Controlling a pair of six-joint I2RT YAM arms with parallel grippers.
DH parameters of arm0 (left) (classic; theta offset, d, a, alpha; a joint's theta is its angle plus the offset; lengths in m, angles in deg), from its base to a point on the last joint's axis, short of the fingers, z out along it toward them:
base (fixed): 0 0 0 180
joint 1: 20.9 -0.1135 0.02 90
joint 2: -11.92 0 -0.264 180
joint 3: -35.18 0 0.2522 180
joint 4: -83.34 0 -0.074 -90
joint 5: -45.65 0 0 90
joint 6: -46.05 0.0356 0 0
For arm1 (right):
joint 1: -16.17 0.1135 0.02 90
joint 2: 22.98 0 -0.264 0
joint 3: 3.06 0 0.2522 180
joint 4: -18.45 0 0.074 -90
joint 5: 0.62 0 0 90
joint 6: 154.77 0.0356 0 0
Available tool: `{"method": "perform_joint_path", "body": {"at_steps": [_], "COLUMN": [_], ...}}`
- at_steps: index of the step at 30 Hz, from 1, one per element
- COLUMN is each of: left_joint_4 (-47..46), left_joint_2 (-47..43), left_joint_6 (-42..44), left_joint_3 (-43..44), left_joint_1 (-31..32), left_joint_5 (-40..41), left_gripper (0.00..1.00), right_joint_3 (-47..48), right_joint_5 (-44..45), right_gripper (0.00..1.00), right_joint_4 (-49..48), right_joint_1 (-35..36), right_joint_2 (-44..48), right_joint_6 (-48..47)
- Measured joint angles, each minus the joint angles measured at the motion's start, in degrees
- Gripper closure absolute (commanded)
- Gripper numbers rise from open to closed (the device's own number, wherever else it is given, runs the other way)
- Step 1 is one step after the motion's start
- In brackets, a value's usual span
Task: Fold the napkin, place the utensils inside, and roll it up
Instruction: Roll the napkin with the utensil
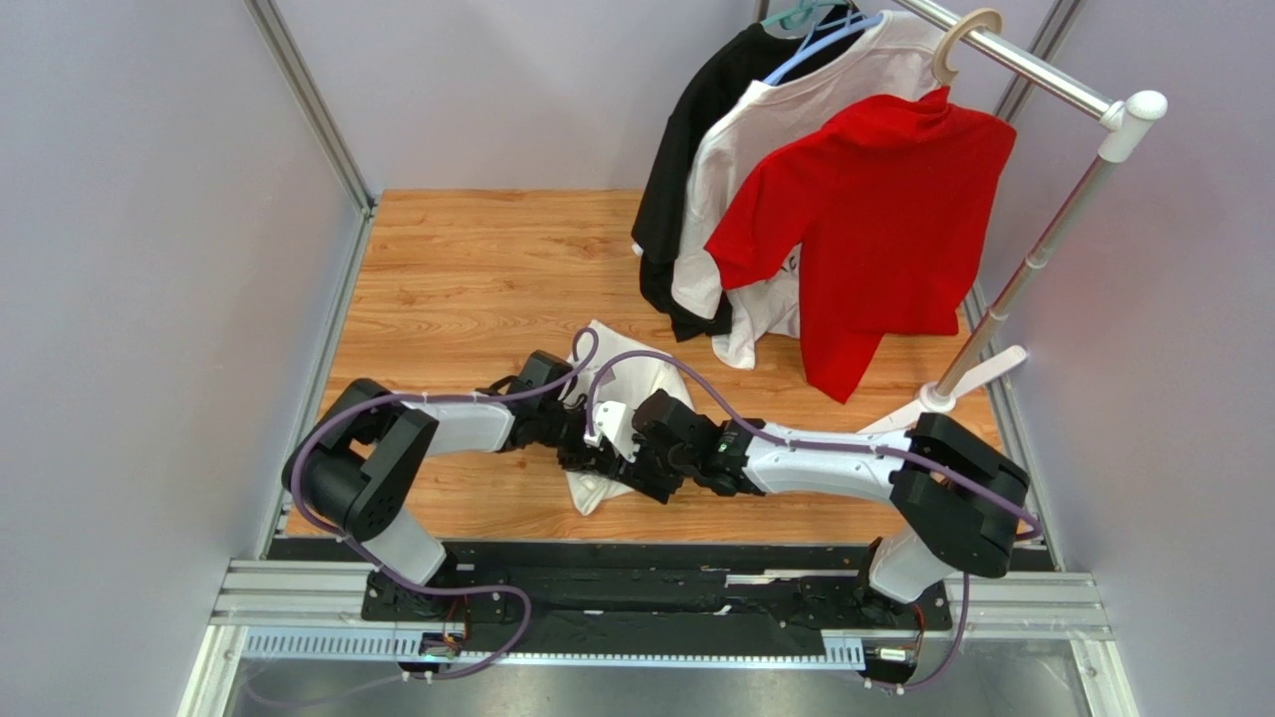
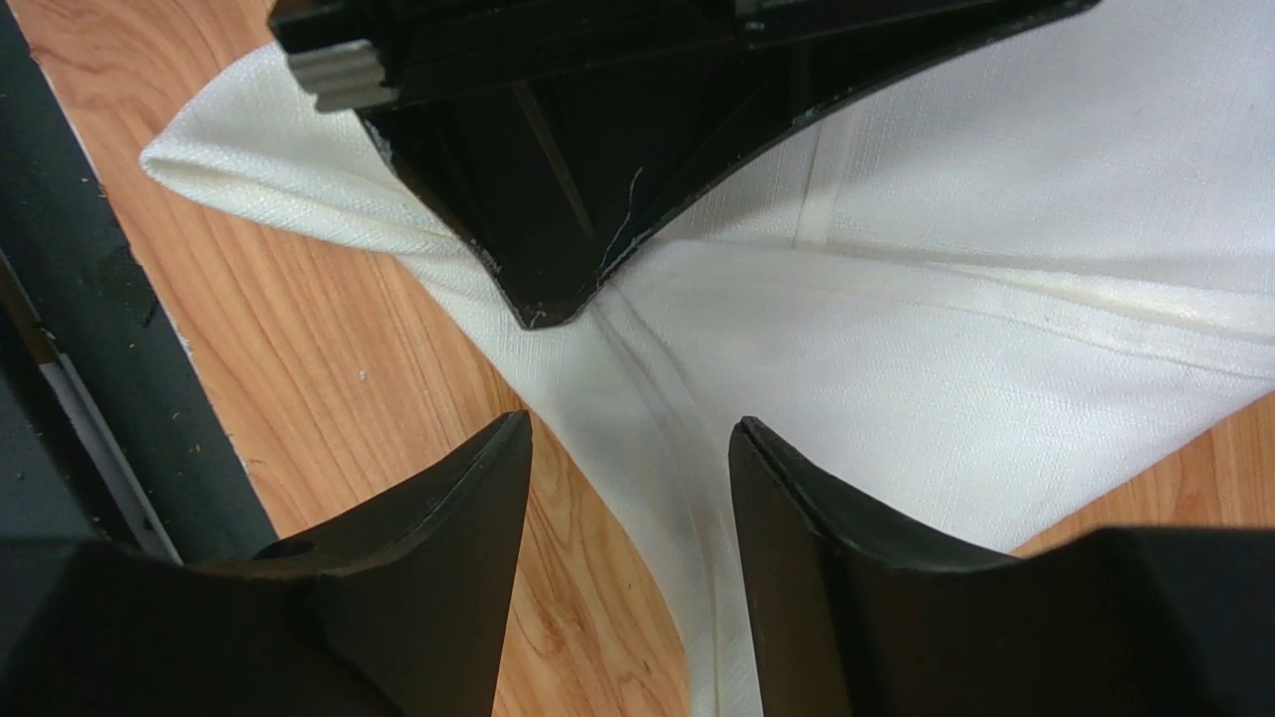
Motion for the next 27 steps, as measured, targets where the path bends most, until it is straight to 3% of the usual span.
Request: {"method": "perform_joint_path", "body": {"at_steps": [6, 18, 19, 21, 23, 27], "left_joint_4": [-0.2, 0.0, 0.0, 0.0, 0.0, 1.8], "left_joint_2": [0.8, 1.1, 1.1, 1.0, 0.8, -1.9], "left_joint_6": [-0.2, -0.2, -0.2, -0.2, 0.0, 0.5], "left_joint_3": [0.2, 0.4, 0.4, 0.4, 0.4, 0.4], "left_joint_1": [0.0, 0.0, 0.0, 0.0, 0.0, 0.1], "left_joint_5": [-1.2, -1.5, -1.5, -1.6, -1.2, 0.3], "left_gripper": [1.00, 1.00, 0.98, 0.84, 0.65, 0.50], "right_joint_3": [1.3, 3.2, 3.5, 3.8, 4.3, 5.6], "right_joint_5": [-0.4, -10.1, -10.4, -10.9, -11.3, -12.7], "right_gripper": [0.51, 0.81, 0.85, 0.89, 0.94, 0.97], "right_joint_4": [-1.0, -0.1, 0.0, 0.2, 0.5, 0.5], "right_joint_1": [-1.4, -6.6, -6.7, -6.9, -7.0, -7.5], "right_joint_2": [-3.6, -6.6, -6.8, -7.2, -7.6, -8.8], "right_joint_6": [-1.2, 0.0, 0.1, 0.3, 0.7, 1.9]}}
